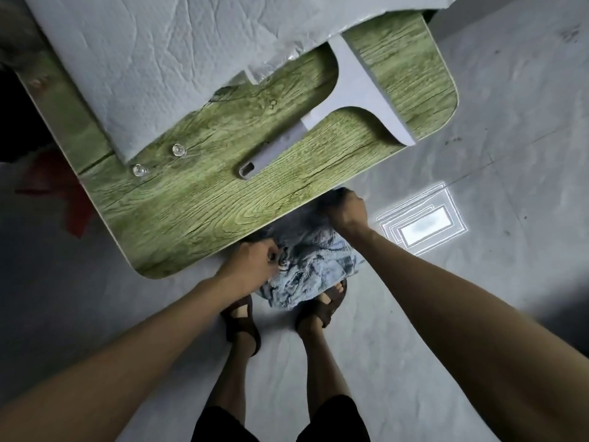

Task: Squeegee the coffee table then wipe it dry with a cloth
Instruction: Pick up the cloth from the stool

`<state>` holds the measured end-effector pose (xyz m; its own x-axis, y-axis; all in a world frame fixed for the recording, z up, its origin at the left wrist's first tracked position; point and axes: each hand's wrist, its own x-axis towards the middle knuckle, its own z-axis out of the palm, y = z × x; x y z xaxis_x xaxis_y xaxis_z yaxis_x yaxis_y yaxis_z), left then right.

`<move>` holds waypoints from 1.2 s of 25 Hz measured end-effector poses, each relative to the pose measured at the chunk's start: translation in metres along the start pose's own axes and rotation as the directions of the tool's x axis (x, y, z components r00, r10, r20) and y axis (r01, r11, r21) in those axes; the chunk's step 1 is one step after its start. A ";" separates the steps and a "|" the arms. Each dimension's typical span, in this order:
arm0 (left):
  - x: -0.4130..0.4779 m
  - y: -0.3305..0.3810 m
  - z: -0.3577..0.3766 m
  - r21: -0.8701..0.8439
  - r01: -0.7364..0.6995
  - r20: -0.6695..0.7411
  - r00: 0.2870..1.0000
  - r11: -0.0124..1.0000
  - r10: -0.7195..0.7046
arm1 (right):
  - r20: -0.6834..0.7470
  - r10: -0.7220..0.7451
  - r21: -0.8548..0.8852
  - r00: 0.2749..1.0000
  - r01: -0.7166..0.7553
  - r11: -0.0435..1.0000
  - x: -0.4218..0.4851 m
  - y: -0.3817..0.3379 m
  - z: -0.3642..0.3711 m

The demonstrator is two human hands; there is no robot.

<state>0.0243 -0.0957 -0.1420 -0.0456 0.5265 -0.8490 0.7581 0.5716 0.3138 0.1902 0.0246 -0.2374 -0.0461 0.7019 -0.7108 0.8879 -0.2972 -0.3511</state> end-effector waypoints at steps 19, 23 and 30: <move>-0.151 0.127 -0.055 0.233 -0.551 0.096 0.833 0.801 0.545 | -0.156 -0.267 0.383 0.951 0.307 0.871 -0.324 0.029 -0.184; -0.236 0.221 -0.076 0.303 -0.715 0.225 0.696 0.630 0.682 | -0.325 -0.201 0.461 0.924 0.340 0.819 -0.416 0.041 -0.277; -0.423 0.417 -0.050 0.262 -0.870 0.355 0.490 0.418 0.796 | -0.641 -0.019 0.450 0.767 0.396 0.800 -0.608 0.125 -0.437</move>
<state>0.3274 -0.0482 0.3691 0.8124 0.4896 -0.3168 0.5269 -0.3835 0.7585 0.5291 -0.1563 0.4167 0.2413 0.9591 -0.1479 0.4862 -0.2514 -0.8369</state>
